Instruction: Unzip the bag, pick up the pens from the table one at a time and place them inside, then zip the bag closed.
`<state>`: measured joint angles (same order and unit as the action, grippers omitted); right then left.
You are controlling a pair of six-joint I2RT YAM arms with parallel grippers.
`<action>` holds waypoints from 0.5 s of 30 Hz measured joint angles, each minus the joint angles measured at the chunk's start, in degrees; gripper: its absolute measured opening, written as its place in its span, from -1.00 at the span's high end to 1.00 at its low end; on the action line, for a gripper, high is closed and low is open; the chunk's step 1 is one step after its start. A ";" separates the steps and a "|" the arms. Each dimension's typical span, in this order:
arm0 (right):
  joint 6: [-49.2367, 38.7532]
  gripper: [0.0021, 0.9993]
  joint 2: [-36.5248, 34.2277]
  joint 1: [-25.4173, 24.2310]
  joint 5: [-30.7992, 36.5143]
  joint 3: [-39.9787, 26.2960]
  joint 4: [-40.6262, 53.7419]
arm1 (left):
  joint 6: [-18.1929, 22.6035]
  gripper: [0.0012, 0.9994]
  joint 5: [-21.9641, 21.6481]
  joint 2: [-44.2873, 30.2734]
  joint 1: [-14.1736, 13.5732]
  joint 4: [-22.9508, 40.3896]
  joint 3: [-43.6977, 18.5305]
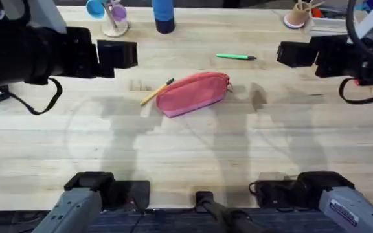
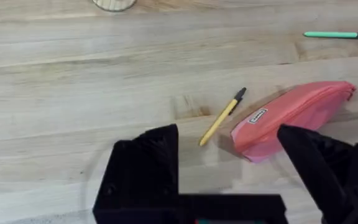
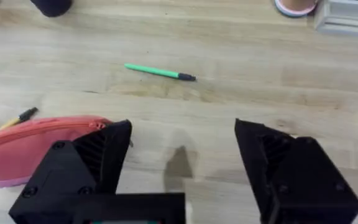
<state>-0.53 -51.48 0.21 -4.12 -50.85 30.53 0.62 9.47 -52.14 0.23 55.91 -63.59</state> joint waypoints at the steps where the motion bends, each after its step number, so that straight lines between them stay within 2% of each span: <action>1: -0.27 -0.99 0.00 0.00 0.00 -0.04 -0.01 | 0.00 -0.99 0.00 -0.04 0.00 0.25 0.00; 5: -1.45 -0.99 0.00 0.00 0.00 -0.11 0.01 | 0.04 -0.99 0.58 -0.04 0.00 1.97 0.00; 8: -2.31 -0.99 0.00 0.00 0.00 -0.11 0.01 | 2.33 -0.99 2.77 -0.04 0.00 4.92 0.00; 11: -2.86 -0.99 0.00 0.00 0.00 -0.11 0.01 | 7.19 -0.99 6.25 -0.04 0.00 7.79 0.00; 15: -2.98 -0.99 0.00 0.00 0.00 -0.11 -0.01 | 16.78 -0.99 12.64 -0.04 0.00 10.30 0.00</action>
<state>-3.51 -51.48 0.21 -4.12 -50.96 30.52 17.40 22.11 -52.18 0.23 66.21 -63.59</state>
